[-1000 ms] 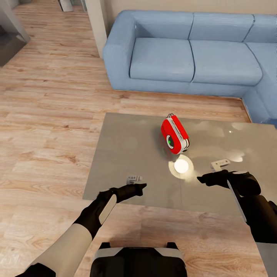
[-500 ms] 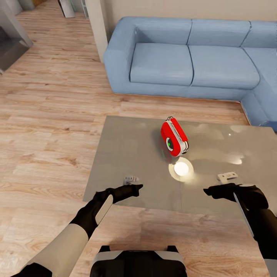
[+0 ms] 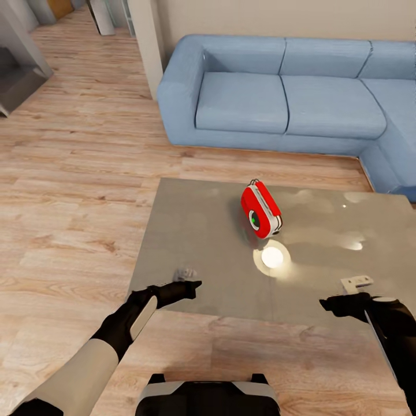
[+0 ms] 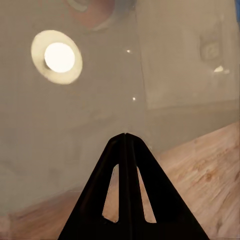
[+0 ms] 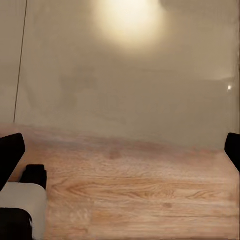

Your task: Turn on the radio receiver that's on the table in the living room.

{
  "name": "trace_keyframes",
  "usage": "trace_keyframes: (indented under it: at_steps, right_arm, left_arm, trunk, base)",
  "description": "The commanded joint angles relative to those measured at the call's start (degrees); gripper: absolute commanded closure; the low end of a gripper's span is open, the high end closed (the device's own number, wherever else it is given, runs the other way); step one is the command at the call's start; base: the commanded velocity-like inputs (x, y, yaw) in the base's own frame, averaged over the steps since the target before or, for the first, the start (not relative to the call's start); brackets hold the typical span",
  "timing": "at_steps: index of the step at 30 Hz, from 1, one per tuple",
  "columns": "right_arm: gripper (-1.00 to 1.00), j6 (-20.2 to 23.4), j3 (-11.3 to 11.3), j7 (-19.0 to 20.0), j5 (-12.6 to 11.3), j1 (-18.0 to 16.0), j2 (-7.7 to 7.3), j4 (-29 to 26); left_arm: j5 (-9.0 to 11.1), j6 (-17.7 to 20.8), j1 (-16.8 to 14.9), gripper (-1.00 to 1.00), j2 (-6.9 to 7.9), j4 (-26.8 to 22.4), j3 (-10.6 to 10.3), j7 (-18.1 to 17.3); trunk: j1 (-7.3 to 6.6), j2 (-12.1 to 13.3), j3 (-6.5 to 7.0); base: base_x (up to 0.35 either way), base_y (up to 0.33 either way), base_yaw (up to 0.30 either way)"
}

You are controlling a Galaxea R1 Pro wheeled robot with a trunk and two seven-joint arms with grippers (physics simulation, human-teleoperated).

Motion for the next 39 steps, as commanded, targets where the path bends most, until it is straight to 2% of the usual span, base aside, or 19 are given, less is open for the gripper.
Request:
trace_keyframes:
  at_steps: [1,3,6,10,13,20,23,27,29,36,37,39]
  right_arm:
    - [-1.00,-0.8,-0.4,0.0,0.4,1.1,-0.01,0.0]
    - [-1.00,-1.7,-1.2,0.0,0.6,2.3,0.01,0.1]
    - [-1.00,-3.7,-3.6,0.0,0.8,5.5,-0.04,0.8]
    - [-1.00,-6.5,-6.0,0.0,1.0,7.5,-0.05,4.2]
    - [-1.00,-9.8,-6.8,0.1,1.8,8.3,-0.05,8.3]
    - [-1.00,-18.9,-8.8,0.1,3.3,8.7,-0.05,20.9]
    - [-1.00,-22.9,-9.7,0.1,3.4,8.7,-0.09,26.2]
    - [-1.00,-30.2,-10.1,-0.2,4.3,8.7,-0.14,36.5]
    - [-1.00,-32.5,-10.1,-0.3,4.9,8.7,-0.10,39.5]
    - [-1.00,-39.1,-9.8,-0.5,5.6,8.7,0.02,50.1]
    - [-1.00,-40.3,-9.7,-0.5,5.7,8.7,0.31,53.1]
    - [-1.00,-40.8,-9.6,-0.4,5.7,8.7,0.62,54.8]
  left_arm:
    - [0.0,0.0,0.3,1.00,0.17,0.0,-0.9,0.0]
    - [0.0,0.1,0.6,1.00,0.30,0.1,-2.1,0.0]
    - [0.1,0.4,1.1,1.00,0.67,1.0,-4.2,0.1]
    - [0.0,0.4,3.1,1.00,1.60,1.3,-4.6,0.1]
    - [0.0,0.4,4.4,1.00,2.36,1.6,-4.7,0.1]
    - [0.1,0.4,7.2,1.00,3.60,3.6,-4.7,0.3]
    - [0.1,-0.2,8.4,1.00,3.82,6.8,-4.8,0.4]
    - [-0.2,-1.0,8.9,1.00,4.00,15.9,-4.7,0.6]
    - [-0.2,-2.1,8.9,1.00,4.05,18.1,-4.7,0.6]
    - [-0.2,-3.7,9.0,1.00,4.29,24.7,-4.8,1.7]
    - [-1.1,-3.9,9.0,1.00,4.15,27.0,-4.8,3.1]
    - [-1.9,-3.9,9.0,1.00,4.03,28.6,-4.8,4.3]
  trunk:
    - [0.00,0.0,0.09]
    - [0.00,0.0,0.28]
    - [0.00,0.0,0.55]
    - [0.00,0.0,0.91]
    - [0.00,0.0,1.18]
    - [0.00,0.0,1.82]
    - [0.00,0.0,2.09]
    - [0.00,0.0,2.45]
    - [0.00,0.0,2.63]
    - [0.00,0.0,3.27]
    - [0.00,0.0,3.36]
    - [0.00,0.0,3.54]
  base:
    - [0.000,0.000,0.000]
    - [0.000,0.000,0.000]
    - [0.000,0.000,0.000]
    - [0.000,0.000,0.000]
    - [0.000,0.000,0.000]
    - [0.000,0.000,0.000]
    - [0.000,0.000,0.000]
    - [0.000,0.000,0.000]
    - [0.000,0.000,0.000]
    - [0.000,0.000,0.000]
    - [0.000,0.000,0.000]
    - [0.000,0.000,0.000]
